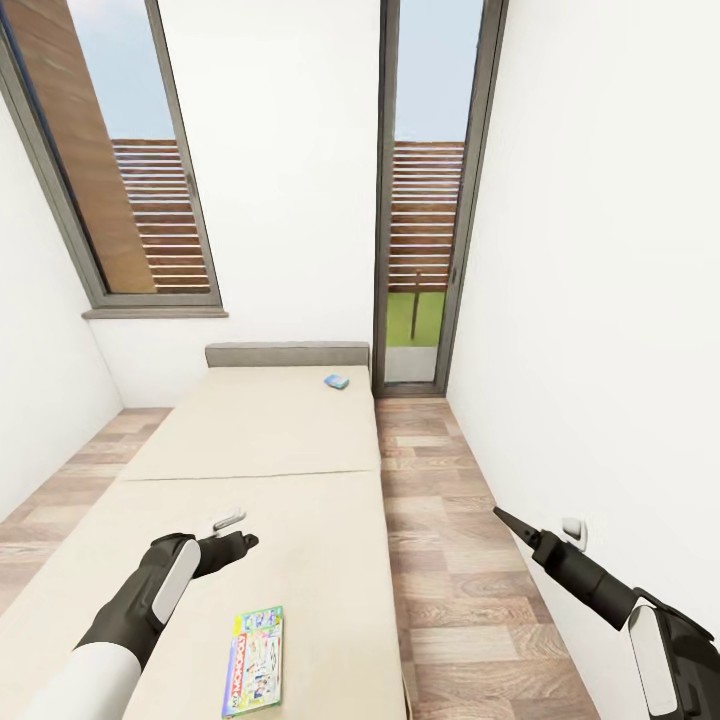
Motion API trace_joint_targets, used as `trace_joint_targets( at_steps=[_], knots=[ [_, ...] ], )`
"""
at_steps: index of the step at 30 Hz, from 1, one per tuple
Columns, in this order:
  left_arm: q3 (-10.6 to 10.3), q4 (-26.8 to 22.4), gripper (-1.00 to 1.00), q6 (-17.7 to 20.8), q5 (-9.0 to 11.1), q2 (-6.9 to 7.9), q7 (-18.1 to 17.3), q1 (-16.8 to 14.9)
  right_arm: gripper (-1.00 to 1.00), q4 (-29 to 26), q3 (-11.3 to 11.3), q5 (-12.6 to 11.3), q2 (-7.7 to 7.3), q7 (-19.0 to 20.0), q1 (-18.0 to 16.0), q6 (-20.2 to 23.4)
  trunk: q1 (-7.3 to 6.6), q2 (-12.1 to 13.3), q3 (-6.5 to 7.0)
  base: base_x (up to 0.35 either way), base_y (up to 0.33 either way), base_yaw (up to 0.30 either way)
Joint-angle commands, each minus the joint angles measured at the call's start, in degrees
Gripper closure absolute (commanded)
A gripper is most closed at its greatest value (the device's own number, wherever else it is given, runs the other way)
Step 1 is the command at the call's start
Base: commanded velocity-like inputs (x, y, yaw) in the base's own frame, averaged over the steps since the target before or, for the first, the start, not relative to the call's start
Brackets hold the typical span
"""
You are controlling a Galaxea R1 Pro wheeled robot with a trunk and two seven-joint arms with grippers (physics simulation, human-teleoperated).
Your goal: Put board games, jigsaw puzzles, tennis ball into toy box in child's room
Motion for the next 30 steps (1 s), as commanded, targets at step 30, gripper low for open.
trace_joint_targets(
  at_steps=[30],
  knots=[
    [-0.11,-0.09,-1.00,0.24,0.54,-0.12,0.59,-0.04,-1.00,0.00,0.03,0.01,-0.01,0.07,-0.09,0.46,0.04,-0.13,-0.58,0.088,0.042,0.007]
  ],
)
